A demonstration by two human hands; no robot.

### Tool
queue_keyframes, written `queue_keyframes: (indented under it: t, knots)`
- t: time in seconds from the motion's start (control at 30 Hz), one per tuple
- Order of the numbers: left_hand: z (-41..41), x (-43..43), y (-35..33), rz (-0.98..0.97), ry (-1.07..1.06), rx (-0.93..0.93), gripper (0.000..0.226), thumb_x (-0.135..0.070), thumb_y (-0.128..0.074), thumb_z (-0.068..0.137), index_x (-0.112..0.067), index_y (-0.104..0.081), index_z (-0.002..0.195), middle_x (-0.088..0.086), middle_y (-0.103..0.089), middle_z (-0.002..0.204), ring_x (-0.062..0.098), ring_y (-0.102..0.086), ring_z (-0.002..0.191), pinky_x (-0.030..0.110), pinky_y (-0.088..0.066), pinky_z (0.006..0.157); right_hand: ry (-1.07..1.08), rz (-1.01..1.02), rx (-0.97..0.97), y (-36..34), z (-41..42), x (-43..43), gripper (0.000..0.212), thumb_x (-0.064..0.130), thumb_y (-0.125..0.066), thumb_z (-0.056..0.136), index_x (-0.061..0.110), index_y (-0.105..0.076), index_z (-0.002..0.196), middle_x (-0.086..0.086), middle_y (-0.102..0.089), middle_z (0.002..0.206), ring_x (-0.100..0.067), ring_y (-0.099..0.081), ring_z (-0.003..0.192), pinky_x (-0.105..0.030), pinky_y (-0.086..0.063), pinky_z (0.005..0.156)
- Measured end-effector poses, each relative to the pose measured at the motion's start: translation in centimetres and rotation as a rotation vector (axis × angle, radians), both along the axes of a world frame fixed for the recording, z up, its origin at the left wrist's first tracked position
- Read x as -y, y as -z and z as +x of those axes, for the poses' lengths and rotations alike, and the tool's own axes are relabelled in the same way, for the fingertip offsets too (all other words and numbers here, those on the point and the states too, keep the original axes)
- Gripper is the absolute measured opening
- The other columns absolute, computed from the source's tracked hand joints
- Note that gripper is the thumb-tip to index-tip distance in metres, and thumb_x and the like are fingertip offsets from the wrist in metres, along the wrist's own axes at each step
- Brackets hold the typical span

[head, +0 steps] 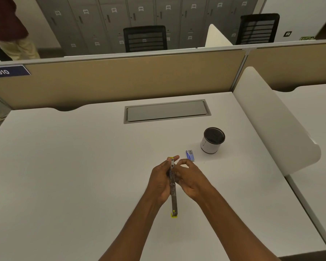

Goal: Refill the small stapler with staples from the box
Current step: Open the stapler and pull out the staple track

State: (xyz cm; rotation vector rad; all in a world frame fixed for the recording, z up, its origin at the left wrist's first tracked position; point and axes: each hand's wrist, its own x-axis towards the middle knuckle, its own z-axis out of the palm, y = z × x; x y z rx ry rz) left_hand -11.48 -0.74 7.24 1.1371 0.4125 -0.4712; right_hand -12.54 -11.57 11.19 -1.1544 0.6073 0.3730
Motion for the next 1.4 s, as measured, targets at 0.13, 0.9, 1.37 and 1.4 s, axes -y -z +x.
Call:
queue_keyframes:
  t: [0.13,0.9,1.37,1.4]
  knots:
    - [0.0,-0.3,-0.1,0.007,-0.005,-0.020,0.039,-0.029,-0.046,0.109,-0.004,-0.074,0.119,0.010,-0.078,0.100,0.017,-0.074,0.087,0.025,-0.058,0.074,-0.037,-0.286,0.158,0.6,-0.6,0.2,0.026,-0.001,-0.075,0.079,0.009,-0.062,0.098,-0.014,-0.070,0.106,-0.024,-0.070,0.094,-0.030,-0.061,0.071]
    - [-0.3,-0.4,-1.9,-0.003,-0.031,-0.046,0.033,-0.023,-0.054,0.105,-0.006,-0.074,0.086,0.005,-0.063,0.069,0.015,-0.056,0.062,0.028,-0.042,0.065,-0.287,-1.039,0.749,2.2,-1.0,0.6,0.009,0.012,-0.067,0.091,0.019,-0.067,0.095,0.007,-0.063,0.094,0.000,-0.054,0.081,-0.011,-0.045,0.073]
    - [-0.5,-0.6,-1.6,0.094,-0.026,-0.039,0.043,-0.023,-0.056,0.105,-0.014,-0.077,0.068,0.000,-0.066,0.061,0.014,-0.056,0.062,0.030,-0.043,0.067,-0.624,-1.043,0.698,2.2,-0.6,1.1,0.013,0.012,-0.051,0.100,0.020,-0.052,0.090,0.005,-0.048,0.095,-0.011,-0.047,0.083,-0.028,-0.045,0.080]
    - [-0.6,-0.5,-1.5,0.092,-0.031,-0.048,0.045,-0.023,-0.056,0.105,-0.015,-0.076,0.066,-0.001,-0.066,0.059,0.014,-0.056,0.061,0.030,-0.042,0.067,-0.638,-1.041,0.688,2.2,-0.7,1.1,0.013,0.011,-0.051,0.100,0.019,-0.052,0.090,0.003,-0.048,0.096,-0.013,-0.048,0.084,-0.028,-0.045,0.081]
